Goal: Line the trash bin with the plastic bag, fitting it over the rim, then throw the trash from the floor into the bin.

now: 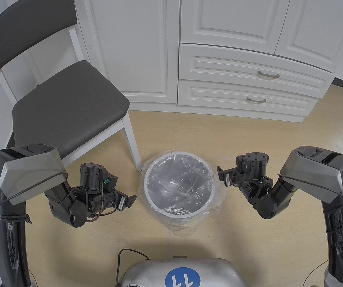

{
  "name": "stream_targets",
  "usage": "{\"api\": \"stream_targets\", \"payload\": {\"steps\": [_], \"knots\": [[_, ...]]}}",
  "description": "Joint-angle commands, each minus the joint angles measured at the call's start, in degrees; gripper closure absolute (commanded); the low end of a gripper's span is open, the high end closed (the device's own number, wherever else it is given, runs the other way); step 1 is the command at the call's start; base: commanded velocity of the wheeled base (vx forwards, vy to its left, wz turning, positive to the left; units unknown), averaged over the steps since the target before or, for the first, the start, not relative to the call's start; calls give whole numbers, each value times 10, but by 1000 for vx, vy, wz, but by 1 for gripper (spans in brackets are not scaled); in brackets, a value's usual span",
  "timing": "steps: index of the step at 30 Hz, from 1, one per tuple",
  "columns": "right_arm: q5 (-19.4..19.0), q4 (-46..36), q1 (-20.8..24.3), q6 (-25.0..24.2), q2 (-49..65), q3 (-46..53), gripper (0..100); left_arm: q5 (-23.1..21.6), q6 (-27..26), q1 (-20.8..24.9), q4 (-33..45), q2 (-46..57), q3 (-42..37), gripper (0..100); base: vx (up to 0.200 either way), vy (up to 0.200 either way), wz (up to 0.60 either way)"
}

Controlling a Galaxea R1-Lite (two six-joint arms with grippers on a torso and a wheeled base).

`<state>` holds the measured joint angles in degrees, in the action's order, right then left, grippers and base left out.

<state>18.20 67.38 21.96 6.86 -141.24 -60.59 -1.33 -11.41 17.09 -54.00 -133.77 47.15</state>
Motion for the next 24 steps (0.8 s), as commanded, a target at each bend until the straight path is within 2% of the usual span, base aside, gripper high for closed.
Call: {"api": "stream_targets", "payload": {"steps": [1,2,4,6,7,10,13,24], "knots": [[0,-34,-9,-64,-85,-95,0,1,0,1,-25,-4,-7,0,0,0,0],[0,-39,-9,-70,-88,-99,0,1,0,1,-27,-3,-7,0,0,0,0],[-7,-88,-9,-113,-100,-131,0,1,0,1,-31,0,-9,0,0,0,0],[-7,-88,-9,-113,-100,-131,0,1,0,1,-31,0,-9,0,0,0,0],[-23,-140,-8,-162,-107,-158,0,1,0,0,-31,3,-9,0,0,0,0],[-55,-168,-9,-195,-109,-166,0,1,0,0,-31,11,-8,0,0,0,0],[-70,-186,-10,-199,-116,-170,0,1,1,-2,-32,18,-8,0,0,0,0],[-62,-286,-29,-191,-165,-277,0,7,1,-3,-54,25,-9,0,0,0,0]]}}
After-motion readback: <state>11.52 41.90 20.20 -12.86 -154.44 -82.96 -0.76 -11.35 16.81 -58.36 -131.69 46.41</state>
